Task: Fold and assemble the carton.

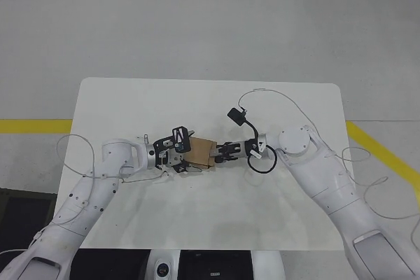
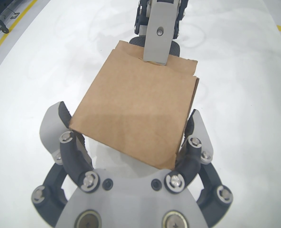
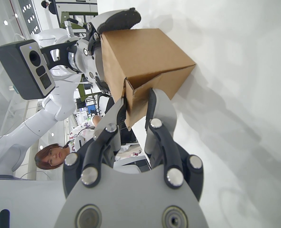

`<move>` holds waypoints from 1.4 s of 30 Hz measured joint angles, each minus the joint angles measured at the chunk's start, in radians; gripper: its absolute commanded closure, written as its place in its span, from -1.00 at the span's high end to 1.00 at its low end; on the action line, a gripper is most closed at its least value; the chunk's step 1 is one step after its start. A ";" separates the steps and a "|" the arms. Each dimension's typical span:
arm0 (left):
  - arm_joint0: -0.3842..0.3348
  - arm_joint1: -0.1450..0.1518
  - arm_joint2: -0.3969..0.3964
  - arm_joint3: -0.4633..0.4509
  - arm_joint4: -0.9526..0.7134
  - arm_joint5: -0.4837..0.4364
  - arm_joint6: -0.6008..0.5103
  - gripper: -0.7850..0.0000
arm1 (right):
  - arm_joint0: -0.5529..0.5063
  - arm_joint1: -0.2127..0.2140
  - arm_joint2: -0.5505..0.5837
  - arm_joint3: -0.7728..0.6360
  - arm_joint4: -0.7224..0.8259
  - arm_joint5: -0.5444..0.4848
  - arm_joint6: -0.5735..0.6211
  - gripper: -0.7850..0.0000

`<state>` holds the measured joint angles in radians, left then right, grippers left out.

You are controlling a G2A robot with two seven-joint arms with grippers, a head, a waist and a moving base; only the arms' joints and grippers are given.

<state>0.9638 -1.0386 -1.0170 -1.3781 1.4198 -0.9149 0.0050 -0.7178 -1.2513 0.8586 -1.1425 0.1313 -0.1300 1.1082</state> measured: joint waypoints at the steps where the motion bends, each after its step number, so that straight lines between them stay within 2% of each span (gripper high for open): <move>1: 0.000 0.000 0.000 0.000 0.000 0.000 0.000 1.00 | 0.001 -0.001 -0.002 0.004 0.002 -0.003 -0.001 -0.44; 9: 0.001 0.000 0.000 0.003 0.000 0.004 -0.006 1.00 | -0.011 0.005 0.022 0.008 0.009 -0.021 -0.001 -0.44; 20: 0.001 0.000 0.000 0.001 0.001 0.006 -0.008 1.00 | -0.073 0.036 0.098 -0.081 -0.009 -0.001 -0.004 -0.45; 21: 0.001 0.000 0.000 0.001 0.002 0.006 -0.008 1.00 | -0.077 0.038 0.102 -0.087 -0.011 0.001 -0.005 -0.47; 22: 0.002 0.000 0.000 0.001 0.002 0.006 -0.007 1.00 | -0.083 0.040 0.108 -0.095 -0.012 0.003 -0.008 -0.58; 24: 0.002 0.000 0.000 0.001 0.002 0.006 -0.007 1.00 | -0.093 0.044 0.119 -0.106 -0.014 0.007 -0.008 -1.00; 33: 0.003 0.000 0.000 0.000 0.002 0.009 -0.010 1.00 | -0.139 0.062 0.156 -0.151 -0.026 0.023 -0.002 -1.00; 42: 0.003 -0.001 0.000 0.001 0.004 0.010 -0.007 1.00 | -0.129 0.055 0.125 -0.125 -0.018 0.018 -0.009 -1.00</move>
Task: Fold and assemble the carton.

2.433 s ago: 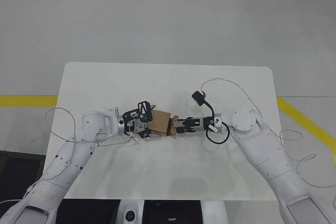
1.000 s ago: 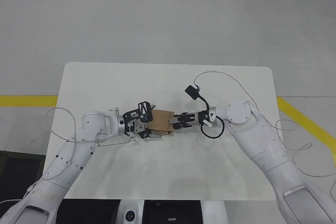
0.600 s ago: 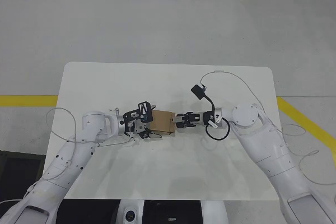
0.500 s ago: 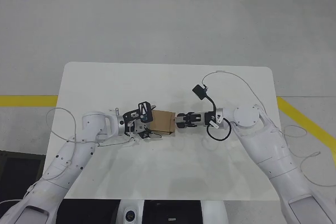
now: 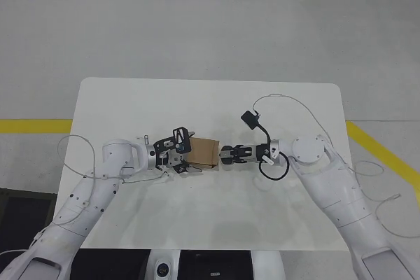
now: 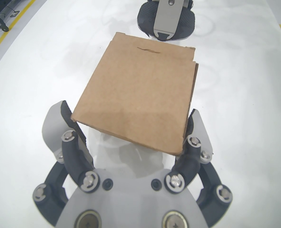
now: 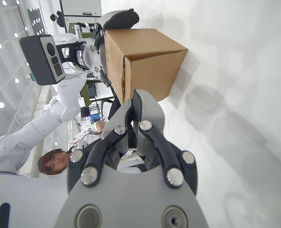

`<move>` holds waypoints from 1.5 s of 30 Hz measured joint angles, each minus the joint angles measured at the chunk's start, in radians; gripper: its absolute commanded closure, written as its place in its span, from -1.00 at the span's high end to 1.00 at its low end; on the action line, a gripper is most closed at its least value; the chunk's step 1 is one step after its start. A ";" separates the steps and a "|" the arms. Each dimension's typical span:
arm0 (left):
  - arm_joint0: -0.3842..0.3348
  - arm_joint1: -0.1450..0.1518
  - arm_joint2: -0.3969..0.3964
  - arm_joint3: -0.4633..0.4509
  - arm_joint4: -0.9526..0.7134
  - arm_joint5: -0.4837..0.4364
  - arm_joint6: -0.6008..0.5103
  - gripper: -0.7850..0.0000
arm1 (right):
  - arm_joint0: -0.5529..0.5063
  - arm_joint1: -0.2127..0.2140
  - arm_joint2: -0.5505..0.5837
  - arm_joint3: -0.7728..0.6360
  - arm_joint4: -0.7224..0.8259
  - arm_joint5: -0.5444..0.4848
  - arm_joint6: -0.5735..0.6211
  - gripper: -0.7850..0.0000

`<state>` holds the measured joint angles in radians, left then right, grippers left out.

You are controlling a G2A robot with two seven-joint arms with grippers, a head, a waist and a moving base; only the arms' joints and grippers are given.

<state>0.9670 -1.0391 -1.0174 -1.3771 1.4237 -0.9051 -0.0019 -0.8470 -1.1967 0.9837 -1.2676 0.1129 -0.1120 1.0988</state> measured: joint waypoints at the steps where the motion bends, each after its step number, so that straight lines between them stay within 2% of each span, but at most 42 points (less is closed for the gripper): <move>1: 0.000 0.000 0.000 0.000 0.000 0.000 0.000 1.00 | 0.005 -0.002 -0.007 0.006 0.003 -0.003 0.001 -1.00; 24: 0.000 -0.001 0.000 -0.002 0.000 -0.001 0.002 1.00 | 0.094 -0.044 -0.105 0.104 0.040 -0.043 -0.004 -1.00; 33: -0.008 0.005 -0.027 0.000 -0.059 -0.046 -0.033 1.00 | 0.056 -0.022 -0.044 0.067 0.032 -0.040 -0.011 -1.00; 40: 0.012 0.027 -0.102 -0.033 -0.133 -0.108 -0.059 1.00 | 0.001 0.003 0.021 0.009 0.023 -0.111 0.004 -1.00; 43: 0.021 0.039 -0.135 -0.066 -0.191 -0.107 -0.074 1.00 | -0.015 0.010 0.048 -0.001 0.031 -0.140 -0.004 -0.87; 45: 0.021 0.046 -0.155 -0.074 -0.246 -0.107 -0.087 1.00 | -0.022 0.013 0.062 -0.007 0.038 -0.178 -0.011 -0.65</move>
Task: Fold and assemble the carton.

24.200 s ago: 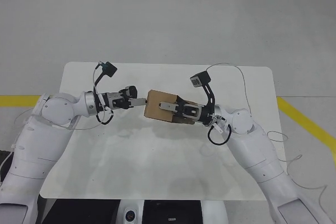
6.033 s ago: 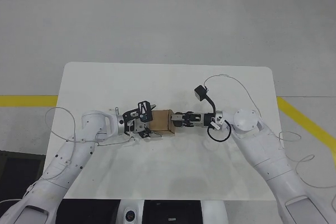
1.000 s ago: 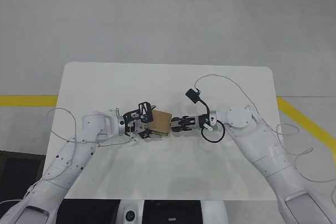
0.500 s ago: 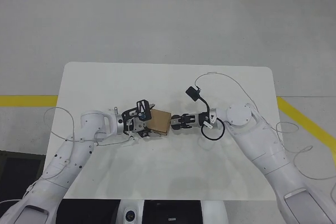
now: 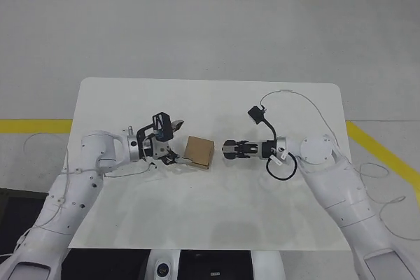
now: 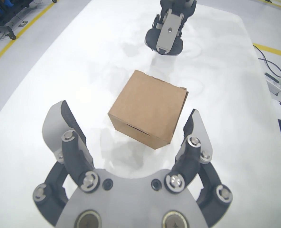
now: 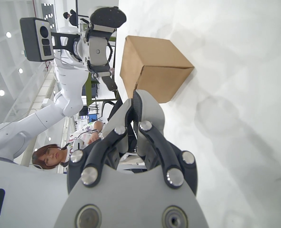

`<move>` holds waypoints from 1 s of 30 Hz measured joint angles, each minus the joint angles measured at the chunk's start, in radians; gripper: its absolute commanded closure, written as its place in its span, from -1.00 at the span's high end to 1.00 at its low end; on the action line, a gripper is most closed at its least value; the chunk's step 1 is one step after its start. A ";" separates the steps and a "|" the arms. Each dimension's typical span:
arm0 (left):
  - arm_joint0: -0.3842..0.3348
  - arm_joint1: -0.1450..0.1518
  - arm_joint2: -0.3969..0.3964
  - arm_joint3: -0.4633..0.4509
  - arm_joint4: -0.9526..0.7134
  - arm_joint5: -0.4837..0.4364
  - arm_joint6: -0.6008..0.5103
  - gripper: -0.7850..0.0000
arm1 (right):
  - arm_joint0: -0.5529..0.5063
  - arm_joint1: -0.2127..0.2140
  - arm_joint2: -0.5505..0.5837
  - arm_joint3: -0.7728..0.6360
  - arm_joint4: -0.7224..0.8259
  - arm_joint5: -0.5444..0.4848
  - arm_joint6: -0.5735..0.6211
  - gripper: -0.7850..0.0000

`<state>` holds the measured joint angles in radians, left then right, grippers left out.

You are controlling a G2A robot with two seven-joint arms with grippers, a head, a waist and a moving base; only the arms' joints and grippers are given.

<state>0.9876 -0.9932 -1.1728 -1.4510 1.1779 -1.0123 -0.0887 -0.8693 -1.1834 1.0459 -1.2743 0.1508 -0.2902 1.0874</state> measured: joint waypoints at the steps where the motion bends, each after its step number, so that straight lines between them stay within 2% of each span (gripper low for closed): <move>1: -0.005 0.004 -0.015 0.002 -0.046 0.000 -0.012 1.00 | -0.003 0.002 0.008 -0.001 0.005 -0.030 -0.003 -0.49; 2: -0.012 0.006 -0.025 0.004 -0.079 0.002 -0.027 1.00 | -0.005 0.003 0.013 0.000 0.008 -0.053 -0.003 -0.28; 3: -0.021 0.007 -0.036 0.006 -0.107 0.010 -0.045 1.00 | -0.004 0.004 0.018 0.002 0.009 -0.076 -0.003 0.13; 4: -0.034 0.008 -0.048 0.002 -0.128 0.037 -0.070 1.00 | -0.001 0.005 0.024 0.007 0.011 -0.110 -0.008 1.00; 7: -0.050 0.007 -0.059 -0.014 -0.104 0.124 -0.098 1.00 | 0.012 0.004 0.035 0.023 0.029 -0.206 -0.026 1.00; 12: -0.077 0.002 -0.060 0.026 -0.135 0.195 -0.118 1.00 | 0.044 0.001 0.050 0.081 0.022 -0.376 -0.090 1.00; 19: -0.139 -0.007 -0.056 0.097 -0.237 0.283 -0.210 1.00 | 0.096 0.012 0.136 0.172 -0.182 -0.627 -0.300 1.00; 24: -0.171 -0.007 -0.065 0.131 -0.261 0.290 -0.237 1.00 | 0.102 0.030 0.228 0.171 -0.384 -0.672 -0.458 1.00; 30: -0.200 -0.002 -0.091 0.177 -0.320 0.275 -0.278 1.00 | 0.067 0.052 0.314 0.094 -0.646 -0.596 -0.581 1.00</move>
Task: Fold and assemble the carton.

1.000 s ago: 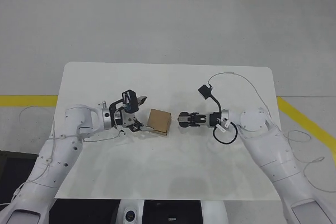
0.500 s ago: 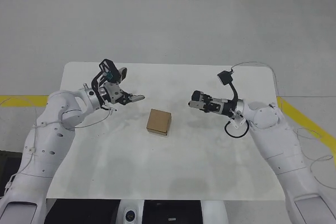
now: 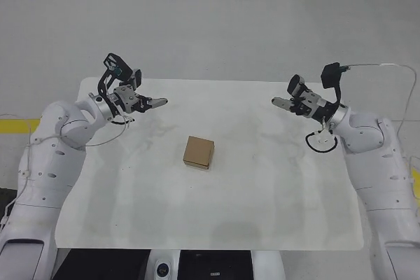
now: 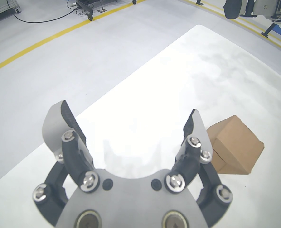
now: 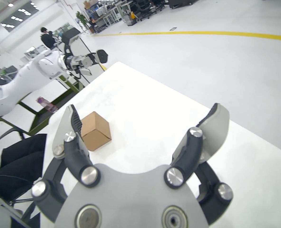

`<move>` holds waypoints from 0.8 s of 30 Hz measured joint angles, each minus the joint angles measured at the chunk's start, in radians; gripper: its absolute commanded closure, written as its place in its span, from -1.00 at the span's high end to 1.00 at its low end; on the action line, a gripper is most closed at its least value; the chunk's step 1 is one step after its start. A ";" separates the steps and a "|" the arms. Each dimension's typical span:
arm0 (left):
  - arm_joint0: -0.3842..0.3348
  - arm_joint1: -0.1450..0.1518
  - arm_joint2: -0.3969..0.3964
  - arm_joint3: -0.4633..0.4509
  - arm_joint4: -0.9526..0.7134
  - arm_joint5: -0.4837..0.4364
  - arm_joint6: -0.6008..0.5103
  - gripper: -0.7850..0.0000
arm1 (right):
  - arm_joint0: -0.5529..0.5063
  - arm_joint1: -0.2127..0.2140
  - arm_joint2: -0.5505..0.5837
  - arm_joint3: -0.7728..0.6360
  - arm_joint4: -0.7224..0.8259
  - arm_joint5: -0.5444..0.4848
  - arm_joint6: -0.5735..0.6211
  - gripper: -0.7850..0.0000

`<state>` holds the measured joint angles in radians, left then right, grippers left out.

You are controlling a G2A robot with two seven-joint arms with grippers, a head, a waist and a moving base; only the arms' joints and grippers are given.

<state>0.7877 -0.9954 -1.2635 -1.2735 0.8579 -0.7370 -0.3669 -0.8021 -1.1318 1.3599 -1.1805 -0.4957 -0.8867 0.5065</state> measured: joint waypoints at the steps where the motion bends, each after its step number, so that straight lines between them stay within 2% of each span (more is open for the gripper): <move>1: -0.006 0.002 -0.005 0.006 -0.002 -0.002 -0.010 1.00 | -0.008 0.004 0.013 -0.014 -0.029 0.014 -0.013 1.00; 6: -0.026 0.007 -0.017 0.018 0.007 -0.019 -0.031 1.00 | -0.032 0.016 0.043 -0.062 -0.082 0.049 -0.031 1.00; 12: -0.043 0.010 -0.028 0.035 -0.012 -0.022 -0.023 1.00 | -0.065 0.023 0.067 -0.117 -0.170 0.099 -0.113 1.00; 24: -0.042 0.011 -0.029 0.042 -0.024 -0.020 -0.027 1.00 | -0.067 0.023 0.067 -0.118 -0.174 0.100 -0.116 1.00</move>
<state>0.7454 -0.9848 -1.2926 -1.2315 0.8342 -0.7573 -0.3939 -0.8687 -1.1086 1.4273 -1.2989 -0.6698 -0.7862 0.3905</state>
